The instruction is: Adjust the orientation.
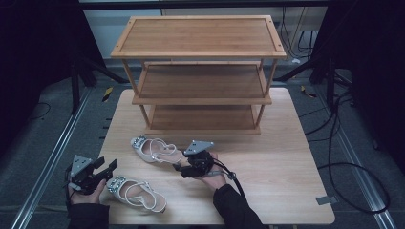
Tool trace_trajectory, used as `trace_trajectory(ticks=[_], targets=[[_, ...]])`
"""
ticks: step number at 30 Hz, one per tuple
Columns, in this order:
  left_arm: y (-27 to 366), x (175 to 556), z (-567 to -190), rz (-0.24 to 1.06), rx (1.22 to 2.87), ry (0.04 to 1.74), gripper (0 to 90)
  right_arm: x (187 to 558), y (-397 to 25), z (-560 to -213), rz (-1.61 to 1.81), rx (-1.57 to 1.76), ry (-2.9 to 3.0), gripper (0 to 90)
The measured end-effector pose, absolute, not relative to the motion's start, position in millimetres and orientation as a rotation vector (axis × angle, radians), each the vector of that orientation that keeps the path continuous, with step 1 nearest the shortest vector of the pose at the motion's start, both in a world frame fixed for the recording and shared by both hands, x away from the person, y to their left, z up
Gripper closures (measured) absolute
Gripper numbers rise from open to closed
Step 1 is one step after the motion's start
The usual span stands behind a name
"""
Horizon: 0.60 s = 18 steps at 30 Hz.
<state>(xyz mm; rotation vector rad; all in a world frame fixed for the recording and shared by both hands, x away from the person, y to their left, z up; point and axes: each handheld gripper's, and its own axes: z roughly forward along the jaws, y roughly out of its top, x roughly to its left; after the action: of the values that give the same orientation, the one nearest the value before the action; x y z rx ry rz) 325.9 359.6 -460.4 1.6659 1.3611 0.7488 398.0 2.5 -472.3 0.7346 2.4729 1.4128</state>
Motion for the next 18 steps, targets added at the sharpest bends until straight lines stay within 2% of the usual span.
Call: trace_trajectory(ticks=[9,18], targets=[[359.0,325.3,-460.2,0.748,1.666,1.360,43.4,387.9,2.9,-476.4,1.437,0.762,2.452,38.9],[359.7,325.5,-460.3,0.748,1.667,1.360,43.4,393.1,9.7,-470.0,1.423,0.732,2.421,30.9]])
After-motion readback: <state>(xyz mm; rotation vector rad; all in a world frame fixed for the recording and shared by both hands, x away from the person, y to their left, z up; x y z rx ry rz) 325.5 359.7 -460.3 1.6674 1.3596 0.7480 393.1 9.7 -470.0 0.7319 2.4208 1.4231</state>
